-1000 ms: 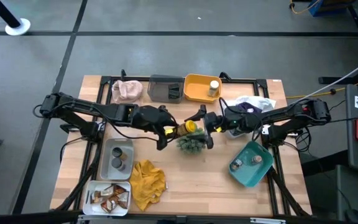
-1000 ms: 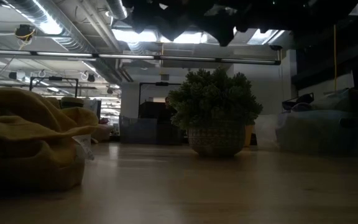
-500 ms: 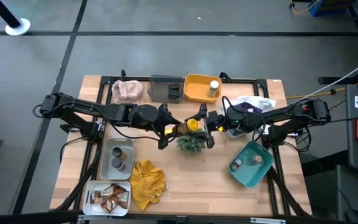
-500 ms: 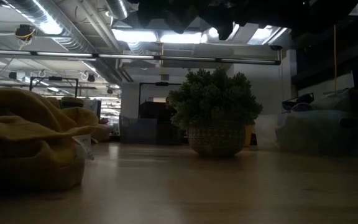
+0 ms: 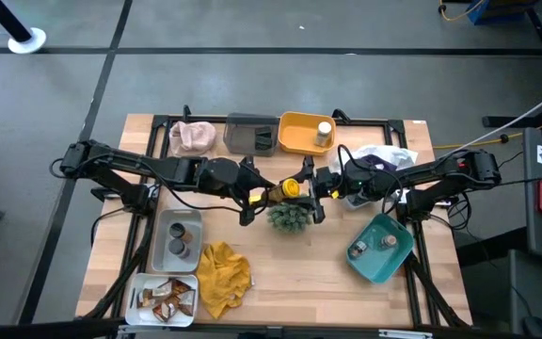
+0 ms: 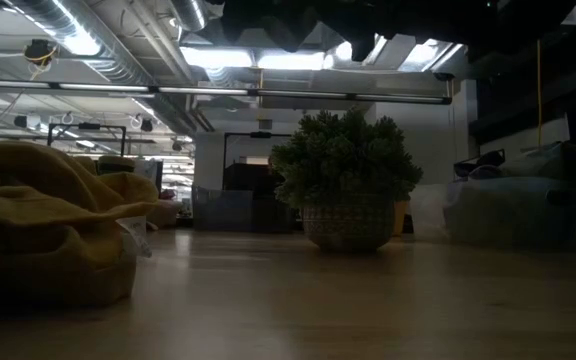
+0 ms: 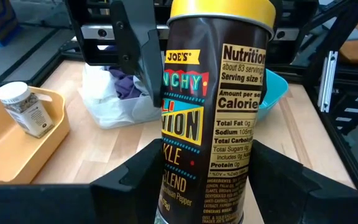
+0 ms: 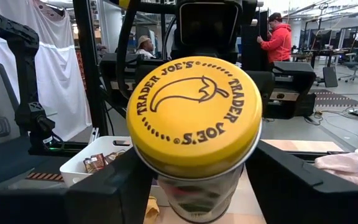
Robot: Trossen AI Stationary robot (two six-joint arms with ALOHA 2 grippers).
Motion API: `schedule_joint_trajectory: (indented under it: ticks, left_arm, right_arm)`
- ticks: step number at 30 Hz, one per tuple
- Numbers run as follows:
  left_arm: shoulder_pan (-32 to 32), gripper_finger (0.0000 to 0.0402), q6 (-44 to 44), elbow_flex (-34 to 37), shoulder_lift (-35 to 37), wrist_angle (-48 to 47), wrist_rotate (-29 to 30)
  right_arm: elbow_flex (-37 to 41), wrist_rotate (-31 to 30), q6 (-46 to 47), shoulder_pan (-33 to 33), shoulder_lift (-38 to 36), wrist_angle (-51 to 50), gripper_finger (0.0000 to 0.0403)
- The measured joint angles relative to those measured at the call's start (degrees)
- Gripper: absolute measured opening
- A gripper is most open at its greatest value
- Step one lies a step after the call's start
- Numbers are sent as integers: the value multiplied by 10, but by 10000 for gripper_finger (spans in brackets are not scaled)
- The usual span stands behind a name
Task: Sort spices by type
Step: Put the yellow spice bottle into the transparent bin
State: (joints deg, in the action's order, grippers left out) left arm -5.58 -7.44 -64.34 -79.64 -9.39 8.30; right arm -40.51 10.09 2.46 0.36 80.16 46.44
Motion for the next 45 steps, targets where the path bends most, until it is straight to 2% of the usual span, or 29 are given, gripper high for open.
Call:
schedule_joint_trajectory:
  ticks: [6,11,16,28,38,45]
  left_arm:
    - [0,198,-6,0,0,0,13]
    - [0,225,-28,0,-20,7,26]
    - [0,240,-5,0,-48,19,28]
    - [0,205,5,0,-61,22,28]
    - [0,290,-26,0,-62,23,30]
    - [0,303,5,0,-59,23,30]
  right_arm:
    - [0,0,0,0,0,0,223]
    - [0,0,1,0,0,-4,223]
    - [0,0,1,0,0,-9,224]
    - [-1,0,1,0,0,-30,224]
    - [-1,0,1,0,0,-57,225]
    - [-1,0,1,0,0,-110,225]
